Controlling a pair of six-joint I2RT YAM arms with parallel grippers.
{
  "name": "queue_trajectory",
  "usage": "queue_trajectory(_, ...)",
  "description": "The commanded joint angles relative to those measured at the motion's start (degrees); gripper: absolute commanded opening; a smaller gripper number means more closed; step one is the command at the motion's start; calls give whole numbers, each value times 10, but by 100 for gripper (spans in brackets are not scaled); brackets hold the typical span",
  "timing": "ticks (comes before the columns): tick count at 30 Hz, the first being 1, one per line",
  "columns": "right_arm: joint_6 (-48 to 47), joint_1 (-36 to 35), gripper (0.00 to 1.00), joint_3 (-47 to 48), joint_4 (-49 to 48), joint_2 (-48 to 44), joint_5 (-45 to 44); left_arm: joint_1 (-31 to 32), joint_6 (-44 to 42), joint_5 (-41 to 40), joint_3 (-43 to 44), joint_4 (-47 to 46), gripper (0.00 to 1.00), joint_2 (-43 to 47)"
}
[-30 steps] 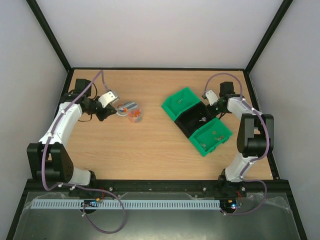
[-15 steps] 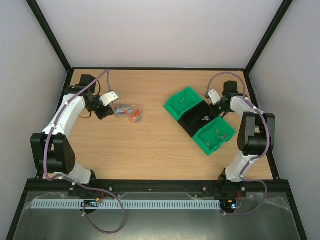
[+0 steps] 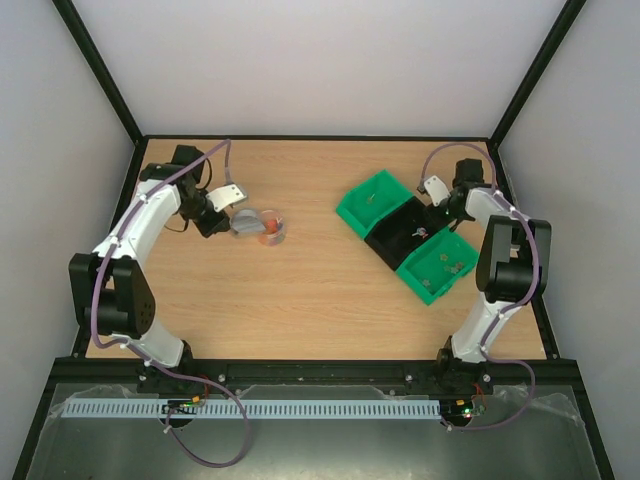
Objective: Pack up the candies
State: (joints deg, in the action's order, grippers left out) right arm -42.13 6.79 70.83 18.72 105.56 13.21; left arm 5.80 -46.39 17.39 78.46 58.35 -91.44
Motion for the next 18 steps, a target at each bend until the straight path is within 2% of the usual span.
queue_trajectory(1, -12, 10, 35, 33, -1, 18, -17, 3, 0, -15, 18, 27, 2, 2)
queue_trajectory(4, -8, 13, 44, 48, 3, 19, -13, -8, -1, 9, 22, 37, 2, 9)
queue_trajectory(7, -4, 14, 56, 55, 8, 10, -1, -47, -2, 76, 34, 44, 2, 20)
queue_trajectory(11, 14, 13, 72, 69, 14, -5, 13, -118, 49, 128, 34, -13, 2, 28)
queue_trajectory(14, 28, 14, 81, 84, 27, -18, 28, -164, 109, 121, 19, -81, 2, 18)
queue_trajectory(18, 48, 14, 94, 95, 32, -38, 45, -208, 190, 71, -18, -178, 2, -8)
